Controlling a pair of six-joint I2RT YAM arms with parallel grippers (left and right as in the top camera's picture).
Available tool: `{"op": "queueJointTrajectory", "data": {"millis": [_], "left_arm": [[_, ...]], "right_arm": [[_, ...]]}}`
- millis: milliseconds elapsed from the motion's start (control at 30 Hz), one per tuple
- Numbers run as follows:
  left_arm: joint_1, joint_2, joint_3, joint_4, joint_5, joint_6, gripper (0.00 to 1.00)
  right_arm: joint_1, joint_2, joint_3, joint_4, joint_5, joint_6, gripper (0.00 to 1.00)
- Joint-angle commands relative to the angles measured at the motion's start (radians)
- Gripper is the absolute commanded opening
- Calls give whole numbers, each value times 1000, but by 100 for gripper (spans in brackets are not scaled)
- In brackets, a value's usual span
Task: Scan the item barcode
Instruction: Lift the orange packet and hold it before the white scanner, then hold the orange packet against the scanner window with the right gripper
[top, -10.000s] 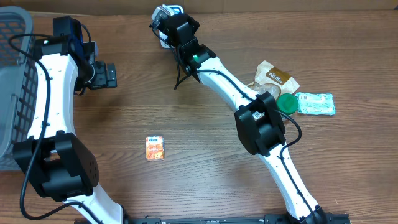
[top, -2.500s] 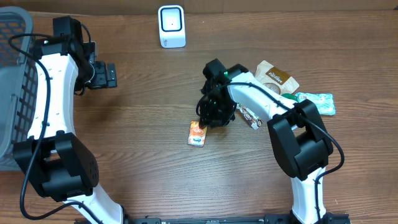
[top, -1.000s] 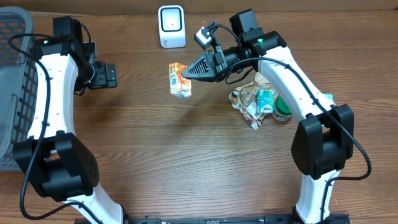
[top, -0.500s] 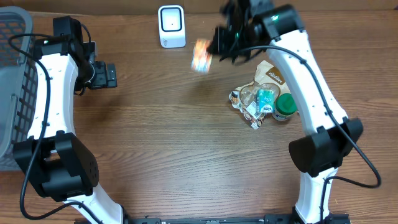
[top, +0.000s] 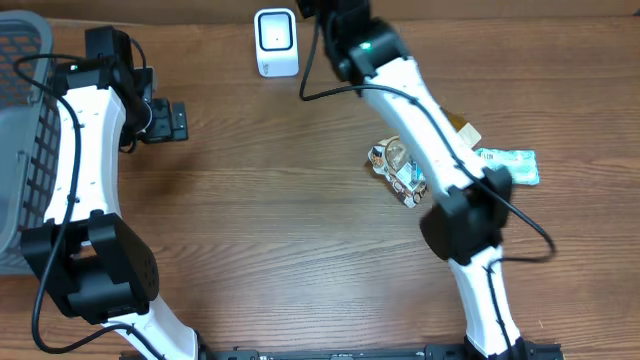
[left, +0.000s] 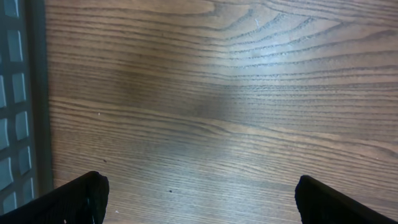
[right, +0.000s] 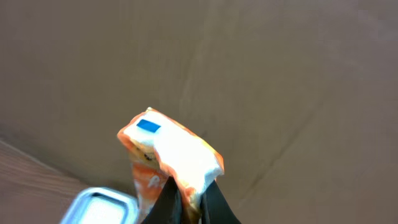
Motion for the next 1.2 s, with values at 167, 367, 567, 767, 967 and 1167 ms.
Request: {"op": "queueJointTrajectory", "data": {"millis": [167,367,567,767,967,1167], "left_arm": [[3,-10,17,1,-2,12,99],[3,-10,17,1,-2,12,100],[3,-10,17,1,-2,12,100],[3,-10,17,1,-2,12,99],[3,-10,17,1,-2,12,100],[3,-10,17,1,-2,12,100]], "right_arm": [[19,256,0,301,41,-566,4],[43,343,0,324,-40,-747,4],[53,357,0,325,-46,-749,4],[53,357,0,325,-46,-756,4],[59,357,0,326,-45,-756,4],[61,330,0,328,-43,-691,4]]}}
